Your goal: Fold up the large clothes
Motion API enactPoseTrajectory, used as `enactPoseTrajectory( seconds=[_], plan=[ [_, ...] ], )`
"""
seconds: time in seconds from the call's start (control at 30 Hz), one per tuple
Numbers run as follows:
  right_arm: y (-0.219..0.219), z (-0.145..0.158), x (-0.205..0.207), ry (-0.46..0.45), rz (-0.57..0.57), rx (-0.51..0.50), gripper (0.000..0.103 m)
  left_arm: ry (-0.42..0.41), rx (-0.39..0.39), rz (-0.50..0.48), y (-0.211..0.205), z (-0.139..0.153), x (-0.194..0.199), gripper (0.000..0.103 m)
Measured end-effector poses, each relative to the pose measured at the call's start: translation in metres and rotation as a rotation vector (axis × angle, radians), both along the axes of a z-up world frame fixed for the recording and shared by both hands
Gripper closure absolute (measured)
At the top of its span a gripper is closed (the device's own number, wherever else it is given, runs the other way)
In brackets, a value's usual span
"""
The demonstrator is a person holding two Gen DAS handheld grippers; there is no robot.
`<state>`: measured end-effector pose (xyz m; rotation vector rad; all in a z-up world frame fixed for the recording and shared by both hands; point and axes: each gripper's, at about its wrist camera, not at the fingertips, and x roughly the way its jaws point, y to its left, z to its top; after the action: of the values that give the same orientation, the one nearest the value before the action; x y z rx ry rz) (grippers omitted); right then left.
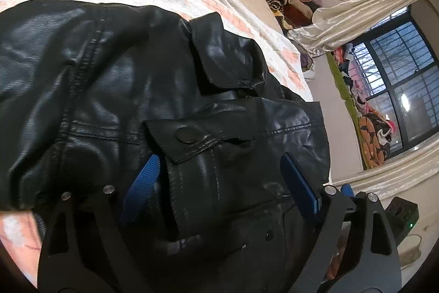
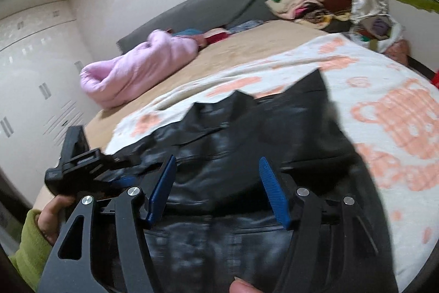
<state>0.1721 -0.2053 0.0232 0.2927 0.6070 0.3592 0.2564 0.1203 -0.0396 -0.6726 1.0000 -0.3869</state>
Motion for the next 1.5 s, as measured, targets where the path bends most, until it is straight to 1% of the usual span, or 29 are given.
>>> enactPoseTrajectory(
  seconds=[0.03, 0.07, 0.1, 0.13, 0.17, 0.2, 0.27, 0.37, 0.4, 0.43, 0.47, 0.5, 0.57, 0.6, 0.67, 0.8, 0.9, 0.97, 1.03, 1.07, 1.1, 1.13, 1.17, 1.2, 1.23, 1.3, 1.4, 1.47, 1.5],
  plan=[
    [-0.006, 0.0, 0.0, 0.001, -0.018, -0.001, 0.042, -0.011, 0.0, -0.003, -0.003, 0.0, 0.002, 0.034],
    [-0.013, -0.001, 0.0, 0.003, -0.034, 0.002, 0.042, -0.022, 0.002, 0.002, -0.005, 0.0, 0.003, 0.049],
    [-0.019, -0.002, 0.0, 0.005, -0.048, 0.001, 0.042, -0.034, 0.0, 0.01, -0.006, 0.0, 0.006, 0.058],
    [-0.024, -0.002, 0.0, 0.005, -0.064, -0.005, 0.042, -0.045, -0.004, 0.011, -0.006, 0.0, 0.007, 0.08],
    [-0.029, -0.002, -0.001, 0.005, -0.076, -0.008, 0.042, -0.057, -0.014, 0.007, -0.006, 0.001, 0.008, 0.097],
    [-0.033, -0.003, 0.0, 0.005, -0.087, -0.009, 0.042, -0.077, -0.035, -0.007, -0.007, 0.005, 0.009, 0.1],
    [-0.042, -0.002, -0.001, 0.005, -0.111, -0.008, 0.042, -0.128, -0.024, -0.034, -0.013, 0.021, 0.007, 0.102],
    [-0.053, 0.001, -0.001, -0.001, -0.141, -0.012, 0.042, -0.262, -0.023, -0.065, -0.023, 0.062, -0.005, 0.103],
    [-0.055, 0.003, -0.002, -0.006, -0.15, -0.021, 0.042, -0.323, -0.014, -0.069, -0.024, 0.082, -0.012, 0.103],
    [-0.058, 0.005, 0.0, -0.007, -0.16, -0.031, 0.042, -0.37, 0.001, -0.064, -0.025, 0.097, -0.016, 0.103],
    [-0.059, 0.005, 0.001, -0.008, -0.167, -0.037, 0.042, -0.437, 0.028, -0.055, -0.023, 0.116, -0.024, 0.103],
    [-0.061, 0.005, 0.002, -0.006, -0.176, -0.043, 0.042, -0.477, 0.038, -0.048, -0.019, 0.127, -0.029, 0.103],
    [-0.065, 0.001, 0.007, 0.026, -0.2, -0.065, 0.042, -0.516, 0.053, -0.022, -0.009, 0.138, -0.034, 0.103],
    [-0.066, 0.0, 0.011, 0.045, -0.208, -0.077, 0.042, -0.507, 0.057, -0.005, -0.002, 0.136, -0.034, 0.103],
    [-0.067, -0.008, 0.023, 0.101, -0.231, -0.123, 0.041, -0.465, 0.071, 0.029, 0.011, 0.122, -0.03, 0.103],
    [-0.071, -0.025, 0.05, 0.173, -0.254, -0.169, 0.041, -0.309, 0.085, 0.064, 0.028, 0.077, -0.015, 0.103],
    [-0.075, -0.044, 0.074, 0.245, -0.237, -0.159, 0.041, -0.229, 0.126, 0.071, 0.032, 0.05, -0.013, 0.103],
    [-0.076, -0.054, 0.089, 0.288, -0.217, -0.128, 0.041, -0.211, 0.125, 0.076, 0.038, 0.045, -0.015, 0.103],
    [-0.075, -0.062, 0.103, 0.316, -0.183, -0.098, 0.041, -0.22, 0.136, 0.073, 0.04, 0.048, -0.017, 0.102],
    [-0.075, -0.065, 0.107, 0.328, -0.175, -0.091, 0.044, -0.225, 0.143, 0.07, 0.04, 0.047, -0.02, 0.102],
    [-0.076, -0.068, 0.112, 0.338, -0.171, -0.085, 0.051, -0.223, 0.16, 0.07, 0.041, 0.045, -0.021, 0.102],
    [-0.079, -0.073, 0.117, 0.351, -0.166, -0.09, 0.074, -0.221, 0.175, 0.073, 0.041, 0.044, -0.022, 0.102],
    [-0.081, -0.074, 0.118, 0.353, -0.173, -0.094, 0.082, -0.217, 0.192, 0.078, 0.042, 0.041, -0.022, 0.102],
    [-0.088, -0.076, 0.117, 0.35, -0.174, -0.062, 0.083, -0.201, 0.211, 0.082, 0.043, 0.036, -0.021, 0.102],
    [-0.096, -0.077, 0.114, 0.343, -0.173, -0.022, 0.084, -0.188, 0.21, 0.081, 0.044, 0.031, -0.02, 0.102],
    [-0.101, -0.081, 0.112, 0.339, -0.186, -0.01, 0.084, -0.145, 0.211, 0.071, 0.042, 0.018, -0.012, 0.101],
    [-0.096, -0.087, 0.114, 0.343, -0.185, -0.054, 0.081, -0.091, 0.241, 0.077, 0.04, 0.0, -0.007, 0.1],
    [-0.091, -0.084, 0.116, 0.341, -0.181, -0.097, 0.078, -0.081, 0.216, 0.084, 0.044, -0.003, -0.007, 0.099],
    [-0.091, -0.083, 0.116, 0.344, -0.186, -0.103, 0.073, -0.083, 0.2, 0.087, 0.046, -0.002, -0.008, 0.098]
  ],
)
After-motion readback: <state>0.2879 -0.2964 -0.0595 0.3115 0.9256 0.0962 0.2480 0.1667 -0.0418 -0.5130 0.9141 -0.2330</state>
